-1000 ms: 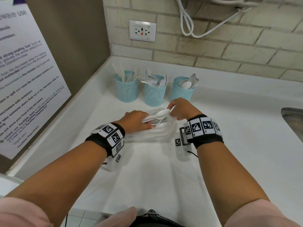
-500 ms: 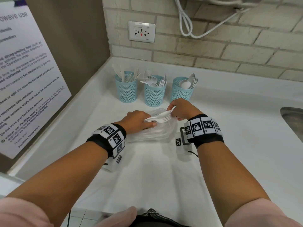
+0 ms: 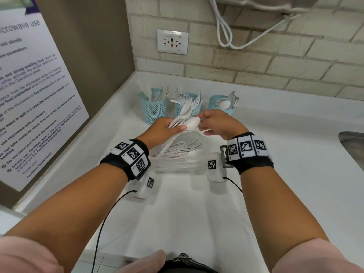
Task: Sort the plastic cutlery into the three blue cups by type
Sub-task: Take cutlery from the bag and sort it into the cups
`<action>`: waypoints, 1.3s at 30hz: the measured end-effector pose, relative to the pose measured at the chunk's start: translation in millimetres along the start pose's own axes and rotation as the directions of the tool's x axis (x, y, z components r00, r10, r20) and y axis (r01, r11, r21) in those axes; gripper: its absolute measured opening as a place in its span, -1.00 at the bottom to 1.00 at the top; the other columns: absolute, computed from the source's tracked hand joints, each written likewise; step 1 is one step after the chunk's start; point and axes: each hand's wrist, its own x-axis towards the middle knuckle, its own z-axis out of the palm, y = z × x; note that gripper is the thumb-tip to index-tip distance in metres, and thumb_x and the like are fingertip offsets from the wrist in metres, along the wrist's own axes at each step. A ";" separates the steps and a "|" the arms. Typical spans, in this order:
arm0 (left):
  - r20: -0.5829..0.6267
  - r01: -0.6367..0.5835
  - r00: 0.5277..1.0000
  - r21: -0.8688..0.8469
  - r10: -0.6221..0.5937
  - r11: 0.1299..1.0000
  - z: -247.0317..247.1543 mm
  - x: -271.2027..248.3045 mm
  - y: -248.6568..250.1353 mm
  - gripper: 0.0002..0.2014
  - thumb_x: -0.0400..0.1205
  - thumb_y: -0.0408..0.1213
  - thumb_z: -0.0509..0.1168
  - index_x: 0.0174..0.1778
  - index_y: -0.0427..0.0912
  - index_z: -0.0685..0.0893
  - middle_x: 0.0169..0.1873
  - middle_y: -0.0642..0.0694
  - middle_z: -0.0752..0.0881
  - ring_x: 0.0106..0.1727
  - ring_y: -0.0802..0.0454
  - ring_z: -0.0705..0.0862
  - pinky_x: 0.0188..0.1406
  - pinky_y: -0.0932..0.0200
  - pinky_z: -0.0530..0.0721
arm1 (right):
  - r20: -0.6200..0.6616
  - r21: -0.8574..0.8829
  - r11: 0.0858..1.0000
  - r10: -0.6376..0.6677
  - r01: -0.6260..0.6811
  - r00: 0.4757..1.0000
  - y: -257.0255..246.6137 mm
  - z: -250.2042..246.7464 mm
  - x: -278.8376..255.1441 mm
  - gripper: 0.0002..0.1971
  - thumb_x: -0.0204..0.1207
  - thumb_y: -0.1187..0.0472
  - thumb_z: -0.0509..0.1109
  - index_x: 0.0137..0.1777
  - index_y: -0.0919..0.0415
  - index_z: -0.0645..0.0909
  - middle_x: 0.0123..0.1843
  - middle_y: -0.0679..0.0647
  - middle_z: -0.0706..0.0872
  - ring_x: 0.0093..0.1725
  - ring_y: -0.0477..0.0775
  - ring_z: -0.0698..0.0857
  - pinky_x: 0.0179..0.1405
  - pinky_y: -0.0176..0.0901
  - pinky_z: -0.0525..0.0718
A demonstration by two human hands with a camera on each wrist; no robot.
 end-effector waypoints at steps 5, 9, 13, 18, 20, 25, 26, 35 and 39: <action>-0.010 0.029 0.999 -0.200 -0.031 0.979 1.0 3.8 7.4 -0.90 0.56 -0.13 0.39 -0.06 -0.03 0.71 -0.39 0.12 0.67 -0.33 0.18 0.59 -0.21 0.26 0.55 | 0.137 0.345 0.938 -0.061 0.010 0.989 -9.0 6.7 -1.3 -0.78 0.59 0.26 0.34 0.22 0.16 0.52 -0.09 0.07 0.73 -0.23 -0.06 0.79 -0.27 -0.27 0.74; 0.044 0.085 0.996 -0.346 -0.074 0.934 3.8 4.0 11.0 -0.80 0.64 -0.17 0.29 0.15 -0.08 0.64 -0.09 -0.01 0.72 -0.07 0.08 0.67 -0.07 0.22 0.66 | 0.006 0.390 0.916 -0.103 0.092 0.995 -7.5 15.0 4.9 -0.89 0.59 0.32 0.33 0.08 0.25 0.51 -0.16 0.15 0.69 -0.43 -0.13 0.75 -0.37 -0.37 0.74; 0.201 0.228 0.969 -0.503 -0.144 0.834 3.7 0.0 13.0 -0.77 0.71 -0.10 0.14 0.24 -0.03 0.55 0.06 -0.10 0.73 0.05 -0.07 0.74 -0.05 0.05 0.75 | -0.015 0.457 0.887 -0.072 0.071 0.997 -5.2 17.1 9.7 -0.93 0.58 0.33 0.34 -0.04 0.16 0.53 -0.21 0.15 0.70 -0.47 -0.09 0.73 -0.43 -0.35 0.72; 0.293 0.288 0.947 -0.604 -0.129 0.743 1.7 -3.1 12.8 -0.77 0.73 -0.17 0.10 0.20 -0.08 0.59 0.08 -0.13 0.76 0.02 -0.05 0.79 0.01 0.04 0.75 | -0.024 0.436 0.899 -0.024 0.032 0.999 -1.2 17.0 15.1 -0.90 0.67 0.30 0.21 0.10 0.12 0.48 -0.14 0.13 0.65 -0.30 0.02 0.64 -0.40 -0.30 0.68; 0.329 0.325 0.934 -0.633 -0.137 0.703 0.2 -3.9 11.8 -0.76 0.74 -0.21 0.09 0.22 -0.13 0.60 0.04 -0.09 0.79 0.02 -0.01 0.79 0.00 0.08 0.76 | -0.028 0.419 0.907 -0.027 0.036 0.999 0.0 16.0 15.4 -0.88 0.69 0.31 0.17 0.13 0.11 0.47 -0.17 0.12 0.62 -0.30 0.00 0.62 -0.39 -0.30 0.65; 0.398 0.388 0.909 -0.705 -0.122 0.594 -1.5 -5.7 10.0 -0.70 0.75 -0.28 0.03 0.31 -0.24 0.55 0.08 -0.14 0.77 0.06 -0.03 0.78 0.07 -0.02 0.72 | -0.024 0.353 0.934 -0.046 0.051 0.999 0.2 13.8 13.7 -0.85 0.70 0.31 0.11 0.10 0.09 0.48 -0.22 0.04 0.58 -0.30 -0.04 0.58 -0.34 -0.28 0.53; 0.411 0.397 0.905 -0.712 -0.114 0.580 -1.5 -5.8 9.9 -0.70 0.76 -0.29 0.00 0.30 -0.23 0.55 0.08 -0.14 0.77 0.07 -0.03 0.78 0.08 -0.02 0.71 | -0.024 0.345 0.937 -0.042 0.047 0.999 0.2 13.4 13.7 -0.83 0.70 0.31 0.10 0.04 0.07 0.49 -0.21 0.04 0.59 -0.30 -0.03 0.58 -0.34 -0.28 0.53; 0.432 0.438 0.891 -0.740 -0.138 0.510 1.8 -6.3 5.5 -0.76 0.71 -0.42 0.06 0.25 -0.27 0.53 0.04 -0.14 0.78 -0.22 0.11 0.77 -0.39 0.27 0.71 | -0.051 0.132 0.990 -0.042 0.049 0.998 -5.7 19.0 13.2 -0.89 0.68 0.22 0.12 0.07 0.07 0.48 -0.22 -0.07 0.61 -0.33 -0.12 0.60 -0.31 -0.27 0.43; 0.433 0.453 0.889 -0.784 -0.149 0.425 2.8 -4.6 -1.5 -0.71 0.69 -0.47 0.08 0.33 -0.26 0.43 0.03 -0.16 0.78 -0.33 0.16 0.70 -0.48 0.36 0.61 | -0.086 0.003 0.993 -0.118 0.119 0.989 -3.4 22.3 18.7 -0.78 0.69 0.03 0.15 0.14 0.13 0.53 -0.11 -0.09 0.58 -0.19 -0.18 0.52 -0.24 -0.30 0.43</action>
